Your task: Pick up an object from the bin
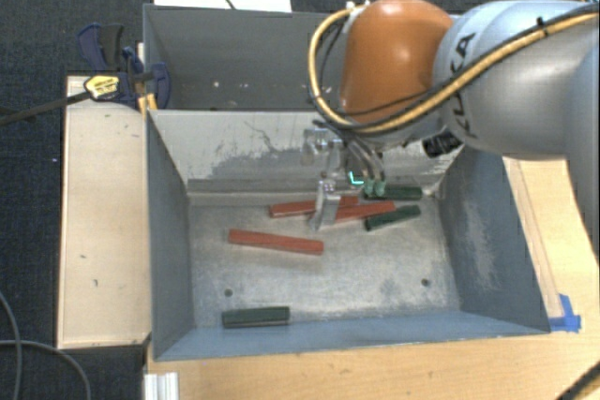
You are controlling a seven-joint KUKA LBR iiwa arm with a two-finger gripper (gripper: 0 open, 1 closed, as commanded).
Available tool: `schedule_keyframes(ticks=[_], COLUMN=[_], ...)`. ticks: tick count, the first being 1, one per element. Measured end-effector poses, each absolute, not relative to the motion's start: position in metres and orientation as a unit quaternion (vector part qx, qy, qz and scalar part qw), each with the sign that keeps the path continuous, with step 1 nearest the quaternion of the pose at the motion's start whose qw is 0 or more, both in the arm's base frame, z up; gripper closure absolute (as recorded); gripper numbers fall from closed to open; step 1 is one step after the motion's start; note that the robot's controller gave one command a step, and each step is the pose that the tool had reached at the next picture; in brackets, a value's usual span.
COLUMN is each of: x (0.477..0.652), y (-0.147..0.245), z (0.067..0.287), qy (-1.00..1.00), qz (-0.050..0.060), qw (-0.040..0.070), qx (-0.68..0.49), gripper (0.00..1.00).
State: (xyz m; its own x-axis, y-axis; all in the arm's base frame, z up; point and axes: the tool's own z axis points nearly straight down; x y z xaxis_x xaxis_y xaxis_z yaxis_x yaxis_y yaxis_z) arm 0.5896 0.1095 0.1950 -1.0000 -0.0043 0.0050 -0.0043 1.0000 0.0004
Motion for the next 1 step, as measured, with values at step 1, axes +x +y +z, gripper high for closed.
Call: schedule_keyframes(ticks=[1], x=[0.5804], y=[0.1233], z=[0.0657], qy=[-1.0], qz=[0.0], qw=[0.003], qx=[-0.025], gripper=[0.0])
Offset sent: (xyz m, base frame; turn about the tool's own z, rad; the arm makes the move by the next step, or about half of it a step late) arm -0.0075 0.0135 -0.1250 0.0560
